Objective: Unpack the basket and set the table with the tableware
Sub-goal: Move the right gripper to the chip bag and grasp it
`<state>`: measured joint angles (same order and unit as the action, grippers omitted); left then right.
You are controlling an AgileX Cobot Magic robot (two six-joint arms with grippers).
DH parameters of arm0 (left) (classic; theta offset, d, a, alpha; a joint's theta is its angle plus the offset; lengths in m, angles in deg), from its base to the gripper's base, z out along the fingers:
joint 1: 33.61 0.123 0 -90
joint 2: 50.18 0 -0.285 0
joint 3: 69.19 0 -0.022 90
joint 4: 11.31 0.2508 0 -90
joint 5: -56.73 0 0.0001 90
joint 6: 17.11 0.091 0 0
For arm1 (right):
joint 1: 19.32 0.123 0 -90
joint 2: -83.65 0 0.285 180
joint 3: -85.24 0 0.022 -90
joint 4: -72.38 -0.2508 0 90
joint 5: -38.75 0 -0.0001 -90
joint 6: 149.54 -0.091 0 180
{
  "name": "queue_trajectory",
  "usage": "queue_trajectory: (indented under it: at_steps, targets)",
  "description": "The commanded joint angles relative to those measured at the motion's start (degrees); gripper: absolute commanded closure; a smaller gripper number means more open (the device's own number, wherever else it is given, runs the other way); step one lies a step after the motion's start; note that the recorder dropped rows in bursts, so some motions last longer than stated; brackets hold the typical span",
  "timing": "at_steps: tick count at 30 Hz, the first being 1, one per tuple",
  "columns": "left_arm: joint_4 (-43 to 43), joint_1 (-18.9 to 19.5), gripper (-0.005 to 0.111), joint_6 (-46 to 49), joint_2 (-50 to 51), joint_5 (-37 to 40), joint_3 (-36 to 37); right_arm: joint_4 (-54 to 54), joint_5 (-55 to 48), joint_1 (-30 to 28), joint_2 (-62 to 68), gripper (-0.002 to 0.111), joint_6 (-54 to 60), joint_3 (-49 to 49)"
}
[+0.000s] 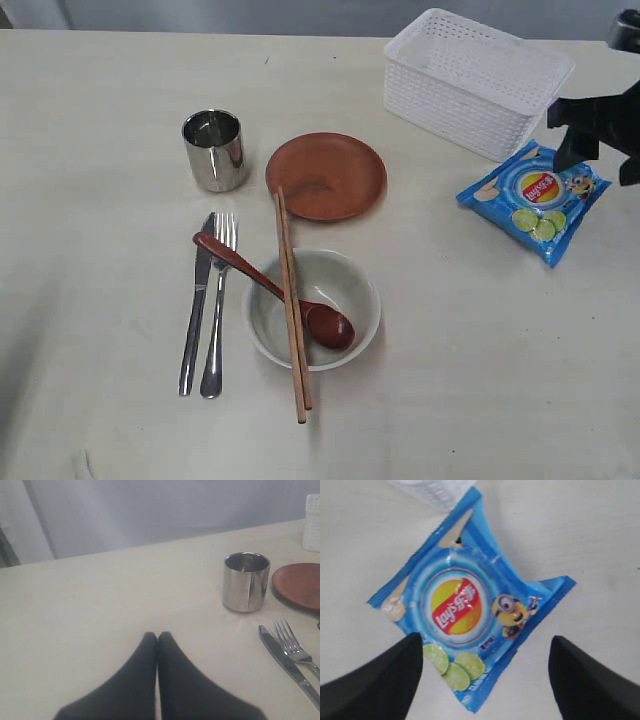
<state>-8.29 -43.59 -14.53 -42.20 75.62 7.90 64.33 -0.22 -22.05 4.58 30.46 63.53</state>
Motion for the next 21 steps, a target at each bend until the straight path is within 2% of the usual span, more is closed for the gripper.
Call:
queue_trajectory:
  at_steps: [1, 8, 13, 16, 21]
  targets:
    - [-0.10, 0.14, 0.107, -0.02, -0.19, -0.43, 0.13, 0.57, 1.20, -3.15, 3.47, 0.041, -1.94, -0.35]
    - [-0.10, 0.14, 0.107, -0.02, -0.19, -0.43, 0.13, -1.56, 2.09, -5.18, 8.62, 0.041, 0.00, -0.63]
    - [-0.10, 0.14, 0.107, -0.02, -0.19, -0.43, 0.13, -11.08, 2.45, -5.18, 10.96, 0.041, 10.82, -0.63]
    - [-0.10, 0.14, 0.107, -0.02, -0.19, -0.43, 0.13, -17.10, 2.45, -5.18, 11.28, 0.050, 16.73, -0.63]
    - [-0.10, 0.14, 0.107, -0.02, -0.19, -0.43, 0.13, -17.35, 2.45, -5.18, 11.28, 0.074, 18.54, -0.63]
